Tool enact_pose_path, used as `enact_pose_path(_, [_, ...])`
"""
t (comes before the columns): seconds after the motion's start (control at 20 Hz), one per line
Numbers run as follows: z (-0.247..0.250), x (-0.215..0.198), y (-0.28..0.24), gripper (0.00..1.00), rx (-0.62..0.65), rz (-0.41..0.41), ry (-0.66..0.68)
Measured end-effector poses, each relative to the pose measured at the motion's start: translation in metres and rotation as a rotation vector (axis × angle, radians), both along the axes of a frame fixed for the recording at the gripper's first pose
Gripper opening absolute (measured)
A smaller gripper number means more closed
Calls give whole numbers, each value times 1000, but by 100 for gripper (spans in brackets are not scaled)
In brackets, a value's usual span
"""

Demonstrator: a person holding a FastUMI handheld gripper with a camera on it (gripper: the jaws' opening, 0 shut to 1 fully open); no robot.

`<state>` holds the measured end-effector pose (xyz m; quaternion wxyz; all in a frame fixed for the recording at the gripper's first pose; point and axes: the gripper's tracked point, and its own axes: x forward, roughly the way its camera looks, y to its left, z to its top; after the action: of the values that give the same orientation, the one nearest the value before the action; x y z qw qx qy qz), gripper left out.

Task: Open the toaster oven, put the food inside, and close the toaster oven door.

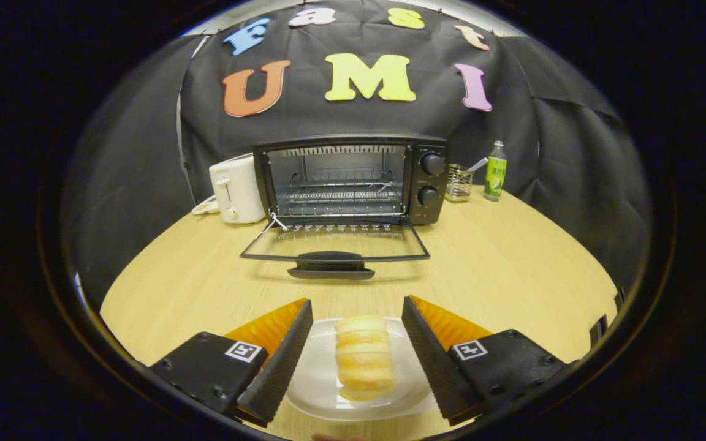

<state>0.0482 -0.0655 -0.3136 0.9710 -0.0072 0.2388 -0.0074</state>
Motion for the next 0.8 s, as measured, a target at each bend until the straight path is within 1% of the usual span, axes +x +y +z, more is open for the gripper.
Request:
enact_pose_path(0.1, [-20, -7, -3, 97, -4, -3, 39])
enact_pose_path(0.2, [-36, -12, 1, 98, 13, 15, 92])
enact_pose_path(0.35, [-51, -19, 2, 97, 21, -12, 144])
enact_pose_path(0.45, [-49, -19, 1, 95, 6, -18, 137])
enact_pose_path(0.7, [-49, -23, -1, 92, 34, -27, 144])
enact_pose_path(0.8, [-48, -22, -2, 85, 57, -30, 138])
